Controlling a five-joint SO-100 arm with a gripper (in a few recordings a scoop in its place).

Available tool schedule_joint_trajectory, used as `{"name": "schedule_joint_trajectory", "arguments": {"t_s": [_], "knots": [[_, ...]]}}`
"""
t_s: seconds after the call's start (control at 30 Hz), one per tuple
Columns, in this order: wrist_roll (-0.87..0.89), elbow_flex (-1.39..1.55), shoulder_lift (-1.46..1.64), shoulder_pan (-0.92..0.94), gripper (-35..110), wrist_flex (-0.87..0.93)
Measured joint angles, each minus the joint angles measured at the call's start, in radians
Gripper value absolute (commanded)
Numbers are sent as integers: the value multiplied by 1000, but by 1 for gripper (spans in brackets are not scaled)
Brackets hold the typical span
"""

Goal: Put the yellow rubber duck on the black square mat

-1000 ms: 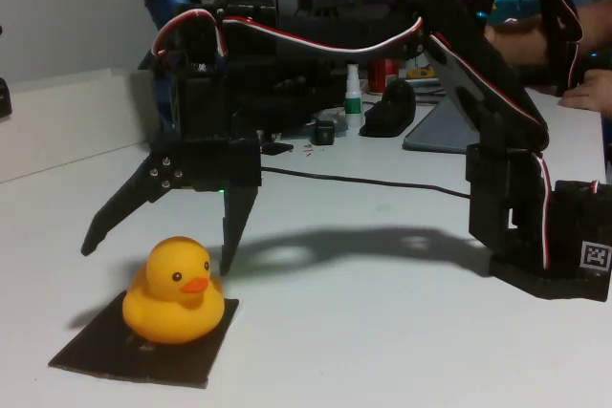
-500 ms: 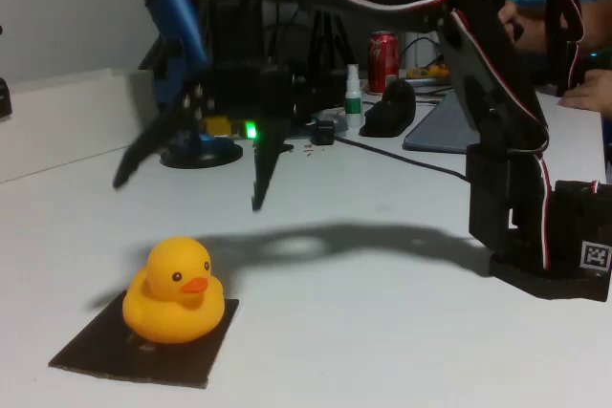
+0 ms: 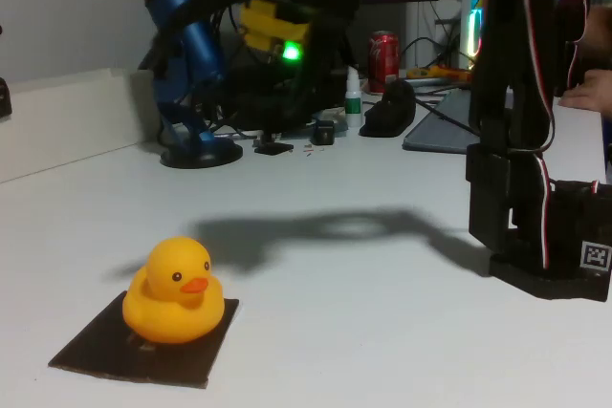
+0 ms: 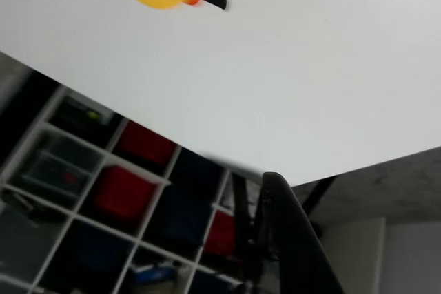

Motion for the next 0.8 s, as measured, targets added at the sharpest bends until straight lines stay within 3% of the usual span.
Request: {"name": "schedule_joint_trajectory", "arguments": {"t_s": [0.13,0.47,0.8], "knots": [[11,149,166,28,43,0],[23,327,430,339,14,-64],[23,784,755,383,10,-327]]}}
